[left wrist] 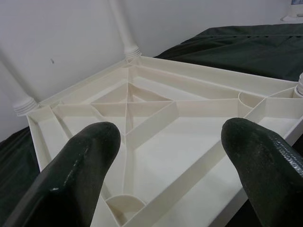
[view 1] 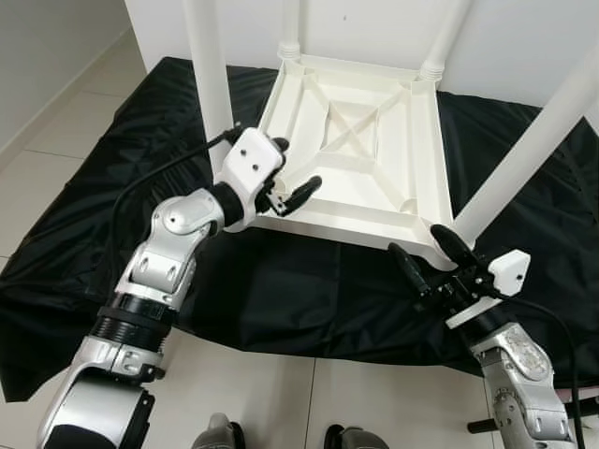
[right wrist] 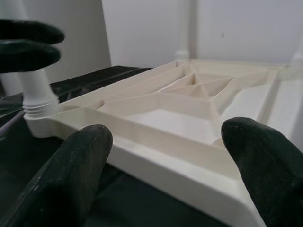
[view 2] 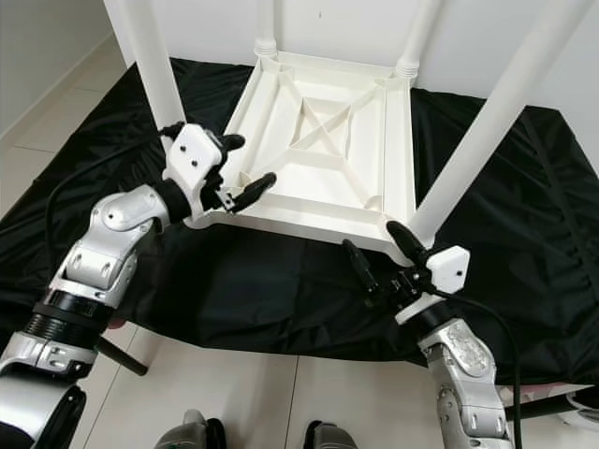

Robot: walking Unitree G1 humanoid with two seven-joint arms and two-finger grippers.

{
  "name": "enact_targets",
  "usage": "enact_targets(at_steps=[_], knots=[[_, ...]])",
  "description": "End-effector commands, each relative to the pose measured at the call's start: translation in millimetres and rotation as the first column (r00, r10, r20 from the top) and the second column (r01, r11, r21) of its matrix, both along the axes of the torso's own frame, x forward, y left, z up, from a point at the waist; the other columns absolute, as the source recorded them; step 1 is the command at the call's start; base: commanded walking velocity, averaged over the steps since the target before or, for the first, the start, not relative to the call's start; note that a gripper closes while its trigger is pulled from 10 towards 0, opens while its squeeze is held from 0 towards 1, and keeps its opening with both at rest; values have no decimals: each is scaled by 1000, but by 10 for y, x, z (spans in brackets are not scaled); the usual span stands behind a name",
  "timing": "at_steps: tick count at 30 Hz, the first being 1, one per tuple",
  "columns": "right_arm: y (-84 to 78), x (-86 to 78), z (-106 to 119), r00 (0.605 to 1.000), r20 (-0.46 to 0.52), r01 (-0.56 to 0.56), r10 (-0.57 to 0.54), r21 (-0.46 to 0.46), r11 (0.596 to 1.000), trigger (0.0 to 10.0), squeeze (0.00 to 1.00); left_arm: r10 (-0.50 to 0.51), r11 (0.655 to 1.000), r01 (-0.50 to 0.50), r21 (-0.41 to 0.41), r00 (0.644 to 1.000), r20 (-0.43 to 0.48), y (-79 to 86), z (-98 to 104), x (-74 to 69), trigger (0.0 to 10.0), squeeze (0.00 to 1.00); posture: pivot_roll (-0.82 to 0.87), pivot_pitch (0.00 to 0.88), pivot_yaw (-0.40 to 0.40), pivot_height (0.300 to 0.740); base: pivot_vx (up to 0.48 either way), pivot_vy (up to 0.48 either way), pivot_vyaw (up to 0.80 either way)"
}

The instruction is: Building children table

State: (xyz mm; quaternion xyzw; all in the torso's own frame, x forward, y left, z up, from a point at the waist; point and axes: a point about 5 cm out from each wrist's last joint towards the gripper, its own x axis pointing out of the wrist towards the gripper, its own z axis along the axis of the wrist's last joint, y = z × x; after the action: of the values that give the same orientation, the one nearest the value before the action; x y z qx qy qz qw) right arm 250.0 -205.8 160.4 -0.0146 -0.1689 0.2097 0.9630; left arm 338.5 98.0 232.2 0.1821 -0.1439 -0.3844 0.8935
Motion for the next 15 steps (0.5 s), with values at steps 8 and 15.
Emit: enact_targets(at_steps=[8, 15], knots=[[-220, 114, 93, 991, 32, 127, -127, 10, 992, 10000, 0, 51, 999, -51, 11, 998, -21, 72, -73, -14, 10000, 0, -92, 119, 12, 740, 0, 0, 0], [-215, 187, 44, 988, 12, 151, -151, -3, 989, 10000, 0, 56, 997, -54, 54, 998, -24, 30, -146, -42, 10000, 0, -74, 126, 4, 740, 0, 0, 0]])
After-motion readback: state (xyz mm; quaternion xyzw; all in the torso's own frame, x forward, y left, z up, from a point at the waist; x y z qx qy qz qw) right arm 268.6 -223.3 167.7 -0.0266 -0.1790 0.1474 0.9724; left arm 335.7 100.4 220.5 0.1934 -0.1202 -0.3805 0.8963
